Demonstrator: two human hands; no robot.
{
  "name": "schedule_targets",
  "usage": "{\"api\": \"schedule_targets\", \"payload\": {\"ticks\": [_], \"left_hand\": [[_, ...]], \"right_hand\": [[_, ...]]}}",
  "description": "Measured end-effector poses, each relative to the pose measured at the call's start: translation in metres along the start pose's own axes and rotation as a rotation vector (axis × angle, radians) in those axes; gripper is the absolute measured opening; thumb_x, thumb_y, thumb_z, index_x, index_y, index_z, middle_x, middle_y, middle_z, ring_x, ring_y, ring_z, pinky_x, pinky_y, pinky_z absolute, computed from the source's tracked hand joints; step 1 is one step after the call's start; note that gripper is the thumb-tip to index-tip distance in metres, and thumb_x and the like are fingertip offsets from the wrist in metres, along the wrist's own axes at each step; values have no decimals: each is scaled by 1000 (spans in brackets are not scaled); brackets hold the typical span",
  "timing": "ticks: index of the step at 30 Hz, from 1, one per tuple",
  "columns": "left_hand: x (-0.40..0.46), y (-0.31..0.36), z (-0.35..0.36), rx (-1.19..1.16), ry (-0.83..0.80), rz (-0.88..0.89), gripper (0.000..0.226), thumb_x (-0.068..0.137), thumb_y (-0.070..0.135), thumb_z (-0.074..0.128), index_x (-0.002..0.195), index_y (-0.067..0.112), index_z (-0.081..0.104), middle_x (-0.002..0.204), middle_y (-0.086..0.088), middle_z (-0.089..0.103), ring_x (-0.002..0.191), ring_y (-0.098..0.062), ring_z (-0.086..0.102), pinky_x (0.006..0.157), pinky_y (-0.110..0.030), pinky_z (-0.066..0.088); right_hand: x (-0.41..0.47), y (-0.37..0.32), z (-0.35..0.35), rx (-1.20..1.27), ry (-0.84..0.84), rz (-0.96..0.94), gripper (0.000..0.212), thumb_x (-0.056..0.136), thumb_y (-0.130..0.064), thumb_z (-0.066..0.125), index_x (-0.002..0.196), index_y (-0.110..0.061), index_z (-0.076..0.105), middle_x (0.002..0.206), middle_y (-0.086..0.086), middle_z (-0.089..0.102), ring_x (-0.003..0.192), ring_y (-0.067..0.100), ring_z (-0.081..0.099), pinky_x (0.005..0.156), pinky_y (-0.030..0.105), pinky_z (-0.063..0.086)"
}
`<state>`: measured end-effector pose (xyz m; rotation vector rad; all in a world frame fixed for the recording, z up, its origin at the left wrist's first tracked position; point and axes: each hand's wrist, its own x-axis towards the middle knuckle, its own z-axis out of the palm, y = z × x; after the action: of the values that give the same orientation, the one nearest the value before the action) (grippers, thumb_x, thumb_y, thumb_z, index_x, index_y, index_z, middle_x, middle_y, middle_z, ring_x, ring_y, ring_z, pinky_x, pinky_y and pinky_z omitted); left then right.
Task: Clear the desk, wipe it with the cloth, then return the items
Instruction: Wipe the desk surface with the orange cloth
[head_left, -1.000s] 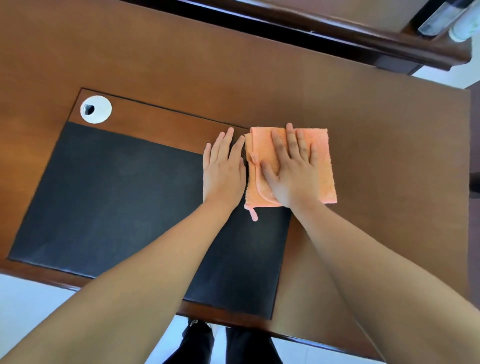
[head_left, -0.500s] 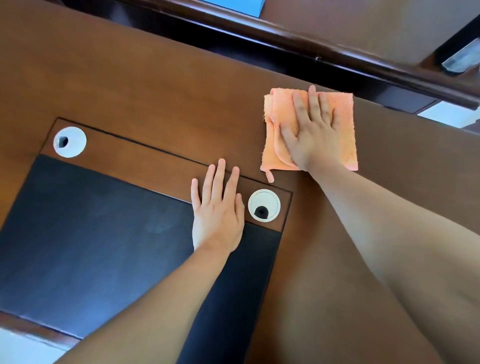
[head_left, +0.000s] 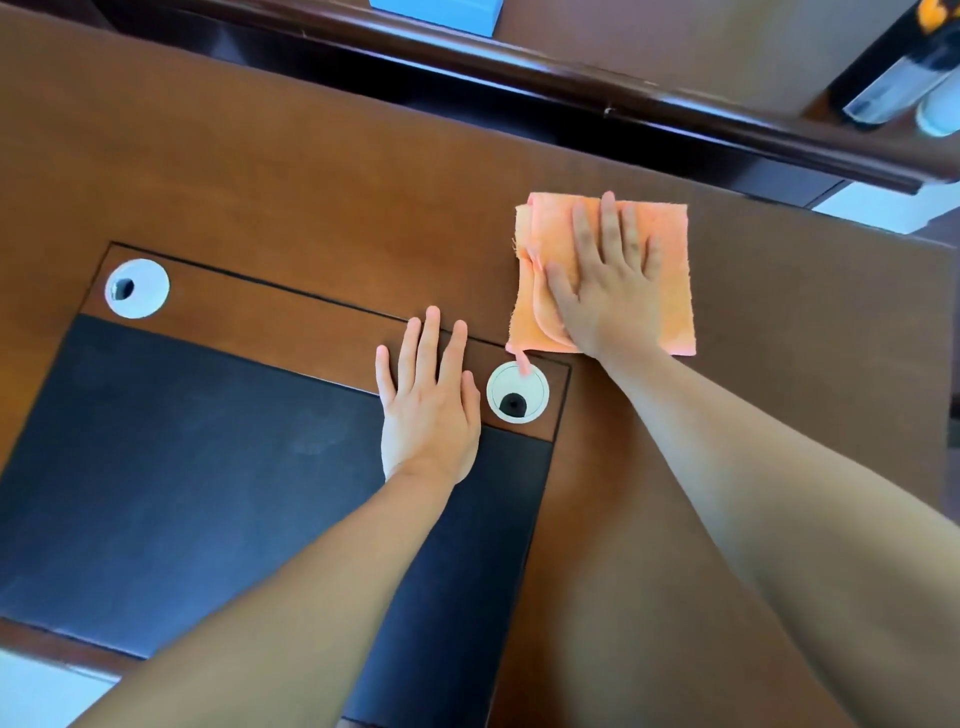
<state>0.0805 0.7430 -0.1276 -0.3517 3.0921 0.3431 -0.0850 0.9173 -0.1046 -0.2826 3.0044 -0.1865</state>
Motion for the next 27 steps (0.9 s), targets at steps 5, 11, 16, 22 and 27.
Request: {"api": "schedule_targets", "payload": {"ticks": [5, 11, 16, 22, 27], "left_hand": [[-2, 0, -4, -68, -5, 4, 54, 111, 33, 22, 165, 27, 24, 176, -1, 11, 162, -21, 6, 130, -55, 7], [-13, -9, -20, -378, -19, 11, 49, 112, 20, 36, 160, 16, 41, 174, 1, 22, 161, -17, 13, 133, -42, 3], [-92, -37, -27, -284, -79, 184, 51, 110, 12, 37, 161, 5, 36, 172, -8, 26, 160, -25, 19, 132, -40, 10], [-176, -60, -23, -222, -70, 181, 53, 110, 14, 37, 162, 10, 35, 173, -5, 25, 161, -24, 18, 132, -41, 11], [-199, -61, -25, -232, -86, 169, 53, 110, 17, 35, 162, 12, 34, 173, -4, 23, 162, -22, 15, 132, -40, 8]], "right_hand": [[-70, -8, 17, 4, 30, 38, 74, 106, -64, 14, 170, -28, 6, 179, 4, 0, 165, 29, 1, 131, 56, 6], [-166, -32, 34, 2, 53, 86, 74, 106, -62, 19, 170, -27, 10, 179, 5, 3, 165, 26, 2, 131, 54, 9], [-246, -48, 46, -10, 66, 74, 74, 107, -61, 23, 170, -24, 14, 178, 7, 8, 165, 28, 6, 130, 55, 12], [-338, -69, 57, 12, 5, 54, 74, 107, -62, 22, 171, -24, 9, 179, 5, -1, 165, 27, -2, 130, 56, 10], [-402, -81, 66, 22, 23, 38, 74, 108, -61, 26, 171, -25, 11, 179, 4, 0, 165, 27, 0, 129, 58, 15]]}}
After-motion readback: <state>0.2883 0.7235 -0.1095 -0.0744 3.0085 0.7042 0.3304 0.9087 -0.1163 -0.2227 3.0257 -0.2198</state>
